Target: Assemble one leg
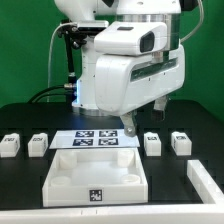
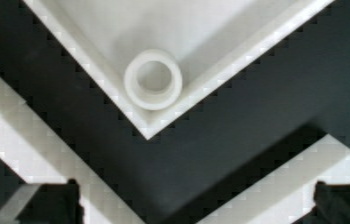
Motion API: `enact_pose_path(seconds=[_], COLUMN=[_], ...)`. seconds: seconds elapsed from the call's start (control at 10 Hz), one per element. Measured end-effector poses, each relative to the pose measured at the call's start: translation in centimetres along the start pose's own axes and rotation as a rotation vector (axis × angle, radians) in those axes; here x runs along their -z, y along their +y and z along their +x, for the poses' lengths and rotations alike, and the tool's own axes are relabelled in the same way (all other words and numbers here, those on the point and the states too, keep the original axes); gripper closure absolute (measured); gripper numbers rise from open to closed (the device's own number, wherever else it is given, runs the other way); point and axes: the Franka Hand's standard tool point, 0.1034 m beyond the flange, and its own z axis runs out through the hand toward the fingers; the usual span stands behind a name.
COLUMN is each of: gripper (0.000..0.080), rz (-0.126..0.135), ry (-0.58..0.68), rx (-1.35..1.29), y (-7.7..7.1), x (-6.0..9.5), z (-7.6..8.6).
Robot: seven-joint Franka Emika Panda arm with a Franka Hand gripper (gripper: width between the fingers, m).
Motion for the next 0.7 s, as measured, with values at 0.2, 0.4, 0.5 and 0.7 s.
enact_pose_path(seconds=[0.2,0.4,0.5,0.7], gripper=[0.015,0.015,0.015,0.015], rz=[0.001,0.001,0.002,0.002], ry=[-0.001,-0.001,-0.001,-0.001], rx=[0.0,0.0,0.0,0.0], y=[-0.02,-0.02,-0.03,-0.04], x=[-0.08,-0.09,-0.11,-0.13], z=[-0.02,-0.02,-0.02,-0.03])
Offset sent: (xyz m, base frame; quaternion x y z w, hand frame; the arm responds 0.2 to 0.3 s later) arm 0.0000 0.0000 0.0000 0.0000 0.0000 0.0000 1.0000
